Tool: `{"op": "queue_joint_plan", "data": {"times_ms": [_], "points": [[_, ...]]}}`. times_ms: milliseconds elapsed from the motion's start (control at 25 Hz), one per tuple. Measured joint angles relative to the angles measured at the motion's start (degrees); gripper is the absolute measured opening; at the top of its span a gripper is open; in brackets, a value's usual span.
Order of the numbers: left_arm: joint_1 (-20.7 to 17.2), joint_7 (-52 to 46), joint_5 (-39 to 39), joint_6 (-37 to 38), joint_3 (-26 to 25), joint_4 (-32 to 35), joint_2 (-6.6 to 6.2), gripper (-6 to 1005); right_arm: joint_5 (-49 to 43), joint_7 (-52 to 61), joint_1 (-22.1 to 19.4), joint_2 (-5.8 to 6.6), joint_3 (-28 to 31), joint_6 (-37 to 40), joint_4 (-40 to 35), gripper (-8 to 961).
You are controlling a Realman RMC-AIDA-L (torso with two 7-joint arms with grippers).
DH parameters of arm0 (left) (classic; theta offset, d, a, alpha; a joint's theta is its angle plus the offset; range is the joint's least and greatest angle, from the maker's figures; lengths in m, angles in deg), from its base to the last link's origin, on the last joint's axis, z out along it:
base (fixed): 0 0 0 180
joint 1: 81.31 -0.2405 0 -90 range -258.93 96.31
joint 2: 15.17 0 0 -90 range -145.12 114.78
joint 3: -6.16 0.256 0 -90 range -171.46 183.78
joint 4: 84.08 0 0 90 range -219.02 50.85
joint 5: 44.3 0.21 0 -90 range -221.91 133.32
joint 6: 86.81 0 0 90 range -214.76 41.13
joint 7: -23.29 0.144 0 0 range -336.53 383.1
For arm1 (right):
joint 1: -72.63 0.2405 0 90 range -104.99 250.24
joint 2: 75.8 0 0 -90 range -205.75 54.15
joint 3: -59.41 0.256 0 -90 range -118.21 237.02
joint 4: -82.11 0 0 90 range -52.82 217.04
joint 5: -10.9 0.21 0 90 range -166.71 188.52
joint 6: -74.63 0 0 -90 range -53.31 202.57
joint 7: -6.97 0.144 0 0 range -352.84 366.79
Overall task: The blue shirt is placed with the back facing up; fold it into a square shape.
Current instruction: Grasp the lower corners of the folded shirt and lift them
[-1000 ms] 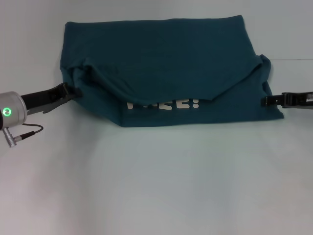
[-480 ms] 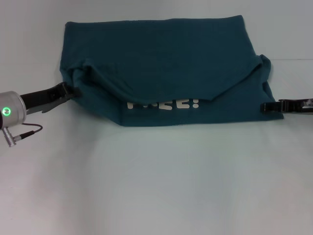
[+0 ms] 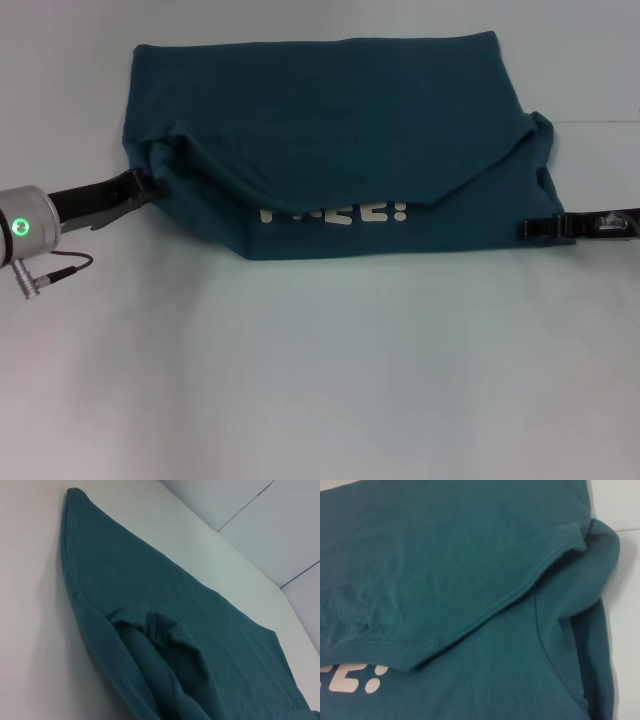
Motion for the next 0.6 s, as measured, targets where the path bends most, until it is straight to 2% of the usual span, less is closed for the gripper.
{"op": "queue_joint_plan", "data": {"times_ms": [280, 560, 600], "points": [[-0.27, -0.03, -0.25, -0.01, 0.01, 0.00, 0.01, -2, 1.12, 0.48, -0.10, 0.11, 0.49, 0.67, -0.20, 791], [-0.31, -0.06, -0.38, 0.01, 0.00, 0.00, 0.01, -2, 1.63, 0.50, 0.04, 0.44, 0.81, 1.37, -0.24, 607], [-0.30, -0.06, -0.38, 0.02, 0.00, 0.00, 0.01, -2, 1.84, 0.55, 0.05, 0.55, 0.87, 1.52, -0.27, 487]]}}
